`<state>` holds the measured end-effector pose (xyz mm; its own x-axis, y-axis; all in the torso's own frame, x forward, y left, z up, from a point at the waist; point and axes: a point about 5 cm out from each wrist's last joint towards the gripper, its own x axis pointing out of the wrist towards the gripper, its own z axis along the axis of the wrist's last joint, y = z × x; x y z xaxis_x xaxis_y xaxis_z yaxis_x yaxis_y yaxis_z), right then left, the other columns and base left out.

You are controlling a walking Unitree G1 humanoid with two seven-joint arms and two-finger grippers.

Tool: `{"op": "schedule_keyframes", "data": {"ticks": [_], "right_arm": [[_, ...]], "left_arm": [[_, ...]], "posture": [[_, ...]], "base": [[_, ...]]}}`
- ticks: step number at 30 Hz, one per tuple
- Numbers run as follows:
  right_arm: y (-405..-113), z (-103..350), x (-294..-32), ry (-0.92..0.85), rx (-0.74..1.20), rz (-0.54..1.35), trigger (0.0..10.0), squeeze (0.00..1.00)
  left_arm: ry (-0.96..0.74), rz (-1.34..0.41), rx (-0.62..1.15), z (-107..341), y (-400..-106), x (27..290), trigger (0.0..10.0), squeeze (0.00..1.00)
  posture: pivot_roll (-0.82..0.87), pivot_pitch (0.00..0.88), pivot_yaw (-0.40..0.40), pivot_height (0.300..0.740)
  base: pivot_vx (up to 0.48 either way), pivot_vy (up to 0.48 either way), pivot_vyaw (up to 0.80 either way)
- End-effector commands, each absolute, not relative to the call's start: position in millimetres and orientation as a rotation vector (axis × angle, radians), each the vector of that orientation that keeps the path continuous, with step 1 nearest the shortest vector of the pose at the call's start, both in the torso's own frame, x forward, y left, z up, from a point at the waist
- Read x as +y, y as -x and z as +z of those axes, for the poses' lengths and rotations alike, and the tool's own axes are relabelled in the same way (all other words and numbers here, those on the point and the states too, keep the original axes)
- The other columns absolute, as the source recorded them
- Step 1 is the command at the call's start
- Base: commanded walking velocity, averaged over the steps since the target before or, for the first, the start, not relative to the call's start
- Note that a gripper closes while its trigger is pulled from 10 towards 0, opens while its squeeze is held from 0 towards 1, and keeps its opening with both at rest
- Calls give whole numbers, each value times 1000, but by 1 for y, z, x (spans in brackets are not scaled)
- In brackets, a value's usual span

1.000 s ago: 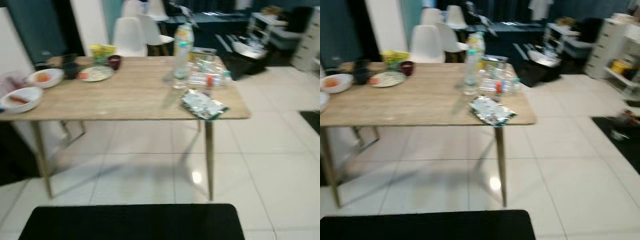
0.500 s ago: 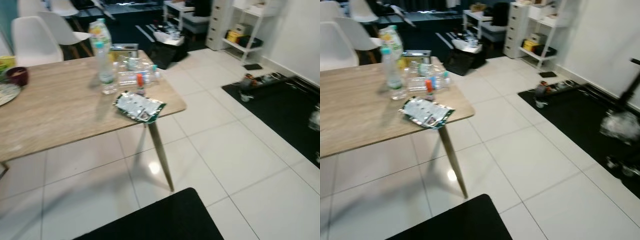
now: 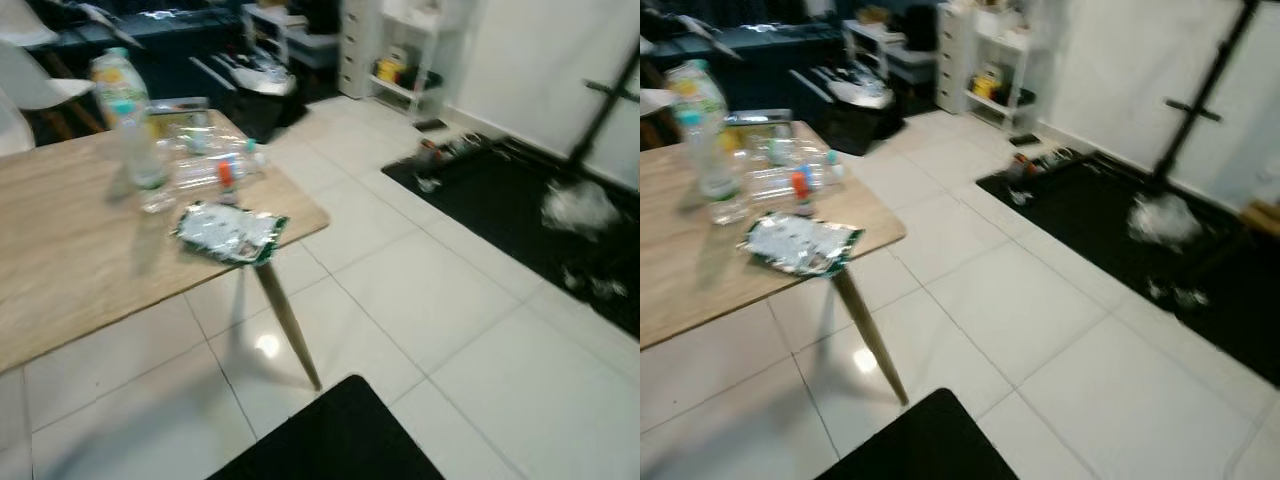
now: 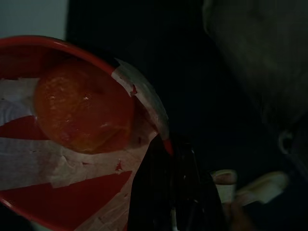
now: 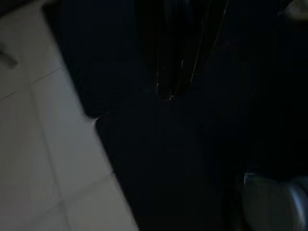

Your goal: Restocking fridge

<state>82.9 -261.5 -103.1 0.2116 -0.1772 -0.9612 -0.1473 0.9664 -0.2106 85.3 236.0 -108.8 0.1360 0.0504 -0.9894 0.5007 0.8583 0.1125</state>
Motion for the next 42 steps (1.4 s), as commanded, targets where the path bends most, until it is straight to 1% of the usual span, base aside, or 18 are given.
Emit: {"op": "schedule_keyframes", "data": {"ticks": [1, 9, 29, 42], "right_arm": [[-79, -102, -267, 279, 1371, -44, 10000, 0], [-76, -103, -266, 266, 1373, -55, 10000, 0], [-80, -103, -263, 248, 1360, -98, 10000, 0], [-70, -101, -276, 244, 1368, -123, 10000, 0]], "left_arm": [[-487, -367, 1394, -110, -87, 229, 10000, 0], [-489, -359, 1390, -110, -89, 228, 10000, 0], [-521, -417, 1373, -110, -97, 220, 10000, 0], [-558, -456, 1368, -110, -100, 216, 10000, 0]], "posture": [[8, 0, 6, 740], [12, 0, 14, 740], [11, 0, 26, 740], [14, 0, 30, 740]], "base": [[0, 0, -788], [0, 0, -788], [0, 0, -788], [0, 0, -788]]}}
